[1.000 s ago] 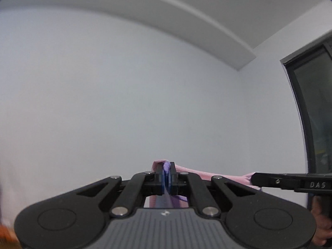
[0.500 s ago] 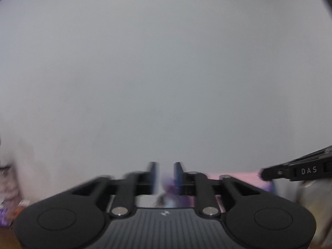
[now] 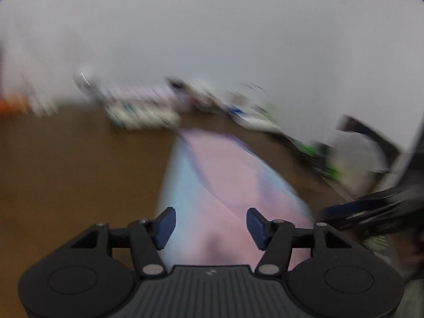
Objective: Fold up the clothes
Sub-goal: 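Lay the garment flat on the table with both grippers and release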
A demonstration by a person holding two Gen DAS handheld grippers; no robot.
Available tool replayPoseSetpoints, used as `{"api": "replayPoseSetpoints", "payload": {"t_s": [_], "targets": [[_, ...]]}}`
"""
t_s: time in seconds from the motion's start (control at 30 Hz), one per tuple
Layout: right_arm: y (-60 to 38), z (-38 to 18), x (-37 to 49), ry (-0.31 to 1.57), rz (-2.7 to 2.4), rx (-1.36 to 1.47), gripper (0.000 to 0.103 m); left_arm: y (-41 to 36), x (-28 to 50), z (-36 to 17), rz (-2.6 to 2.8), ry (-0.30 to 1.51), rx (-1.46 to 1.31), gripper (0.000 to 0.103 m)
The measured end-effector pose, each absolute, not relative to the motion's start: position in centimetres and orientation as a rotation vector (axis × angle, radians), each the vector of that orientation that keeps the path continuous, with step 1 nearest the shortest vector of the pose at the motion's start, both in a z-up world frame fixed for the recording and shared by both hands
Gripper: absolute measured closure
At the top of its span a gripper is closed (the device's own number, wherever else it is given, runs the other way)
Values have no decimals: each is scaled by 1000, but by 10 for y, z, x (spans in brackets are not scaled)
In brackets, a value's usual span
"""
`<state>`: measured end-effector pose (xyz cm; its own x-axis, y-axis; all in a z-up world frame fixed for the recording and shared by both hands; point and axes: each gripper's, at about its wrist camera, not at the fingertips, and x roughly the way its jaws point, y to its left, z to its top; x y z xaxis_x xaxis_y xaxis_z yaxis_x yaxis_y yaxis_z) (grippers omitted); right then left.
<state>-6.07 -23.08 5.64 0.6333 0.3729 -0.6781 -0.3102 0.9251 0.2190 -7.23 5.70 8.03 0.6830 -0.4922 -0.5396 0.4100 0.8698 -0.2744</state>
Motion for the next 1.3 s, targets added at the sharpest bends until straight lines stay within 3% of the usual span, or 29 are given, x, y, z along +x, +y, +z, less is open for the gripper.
{"api": "replayPoseSetpoints", "payload": {"t_s": [0.2, 0.33, 0.37, 0.43, 0.5, 0.53, 0.63, 0.87, 1.03, 1.2, 1.23, 1.27, 1.3], "targets": [[-213, 27, -115, 859, 434, 125, 59, 15, -113, 41, -467, 750, -30, 51], [-198, 21, -131, 861, 452, 74, 65, 4, -125, 32, -392, 722, 57, 56], [-195, 19, -133, 859, 456, 61, 65, 4, -126, 30, -374, 716, 58, 59], [-189, 16, -136, 856, 460, 31, 76, 3, -126, 25, -357, 708, 53, 68], [-183, 13, -139, 844, 456, -7, 82, 2, -131, 20, -367, 710, 46, 93], [-181, 13, -141, 840, 455, -18, 92, 1, -132, 19, -373, 711, 46, 99], [-181, 14, -142, 828, 450, -15, 100, 0, -131, 19, -379, 695, 34, 103], [-201, 51, -121, 710, 476, 137, 101, 14, -96, 51, -443, 635, -140, 103], [-219, 85, -62, 614, 483, 260, 101, 20, -36, 87, -407, 523, -199, 103], [-225, 63, 31, 650, 167, 241, 97, 29, -4, 83, -289, 534, -163, 95], [-228, 59, 35, 668, 123, 216, 96, 37, -13, 84, -308, 530, -182, 91], [-232, 58, 29, 657, 132, 217, 94, 44, -26, 86, -344, 523, -183, 78], [-238, 59, 18, 635, 172, 232, 85, 48, -42, 85, -383, 522, -164, 65]]}}
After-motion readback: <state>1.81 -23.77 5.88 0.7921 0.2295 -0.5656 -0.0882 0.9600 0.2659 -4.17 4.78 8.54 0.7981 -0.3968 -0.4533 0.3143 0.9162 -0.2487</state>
